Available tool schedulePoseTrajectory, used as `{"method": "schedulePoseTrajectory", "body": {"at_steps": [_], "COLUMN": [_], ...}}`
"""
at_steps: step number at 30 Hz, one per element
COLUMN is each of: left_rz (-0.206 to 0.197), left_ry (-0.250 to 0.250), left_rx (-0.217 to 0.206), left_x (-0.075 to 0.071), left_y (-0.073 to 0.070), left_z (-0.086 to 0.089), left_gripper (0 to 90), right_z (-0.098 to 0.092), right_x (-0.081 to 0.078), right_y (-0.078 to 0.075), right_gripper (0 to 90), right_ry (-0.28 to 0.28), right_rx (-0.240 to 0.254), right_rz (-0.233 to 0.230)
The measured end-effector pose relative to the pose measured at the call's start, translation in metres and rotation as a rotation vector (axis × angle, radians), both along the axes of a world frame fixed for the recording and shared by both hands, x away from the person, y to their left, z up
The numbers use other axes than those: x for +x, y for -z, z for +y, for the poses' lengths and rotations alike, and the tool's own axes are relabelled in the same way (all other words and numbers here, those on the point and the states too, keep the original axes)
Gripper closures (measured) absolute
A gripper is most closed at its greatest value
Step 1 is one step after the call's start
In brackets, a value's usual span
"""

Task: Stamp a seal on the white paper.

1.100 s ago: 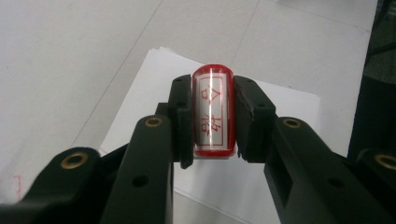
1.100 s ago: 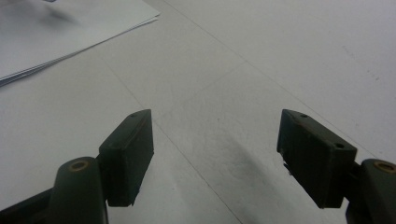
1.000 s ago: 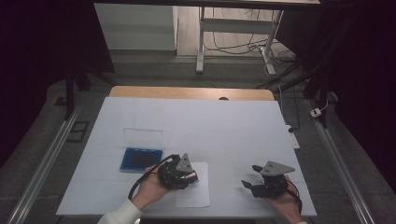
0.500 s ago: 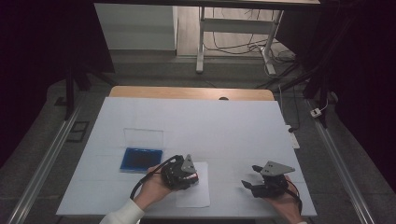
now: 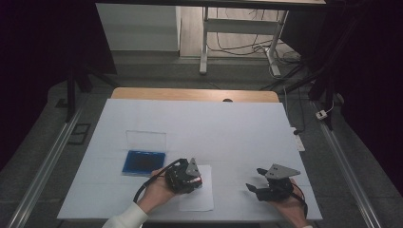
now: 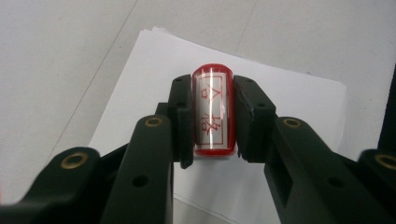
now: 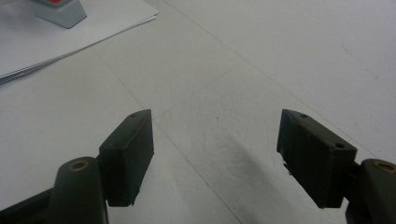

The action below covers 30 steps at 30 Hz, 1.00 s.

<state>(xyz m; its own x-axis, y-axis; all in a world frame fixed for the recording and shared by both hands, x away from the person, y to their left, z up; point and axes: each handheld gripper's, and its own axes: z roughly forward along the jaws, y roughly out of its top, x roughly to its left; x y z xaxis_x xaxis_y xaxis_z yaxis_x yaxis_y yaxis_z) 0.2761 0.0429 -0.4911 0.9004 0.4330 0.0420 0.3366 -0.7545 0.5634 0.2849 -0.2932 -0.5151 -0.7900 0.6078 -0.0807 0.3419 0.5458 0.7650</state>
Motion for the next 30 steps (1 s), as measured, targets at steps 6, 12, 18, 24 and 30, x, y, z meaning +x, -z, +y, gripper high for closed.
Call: {"method": "schedulePoseTrajectory", "body": {"at_steps": [6,12,18,24,30], "left_rz": [0.001,-0.001,0.009,0.021,0.010], "left_ry": [-0.003,-0.003,-0.004,-0.006,-0.006], "left_rx": [-0.001,0.023,0.058,0.087,0.093], "left_x": [0.000,0.000,0.001,0.003,0.001], "left_y": [0.000,0.000,-0.001,0.001,0.002], "left_z": [-0.001,-0.003,-0.006,-0.009,-0.010], "left_gripper": [69.9,69.9,69.9,69.9,69.9], "right_z": [0.000,0.001,0.002,0.004,0.004], "right_x": [0.000,0.000,0.000,0.000,-0.001], "right_y": [0.000,0.000,0.000,0.001,0.000], "right_gripper": [27.3,27.3,27.3,27.3,27.3], "right_ry": [-0.003,-0.002,-0.003,-0.007,-0.007], "right_rx": [-0.001,-0.006,-0.011,-0.011,-0.009], "right_rz": [0.000,0.001,-0.003,-0.002,-0.004]}}
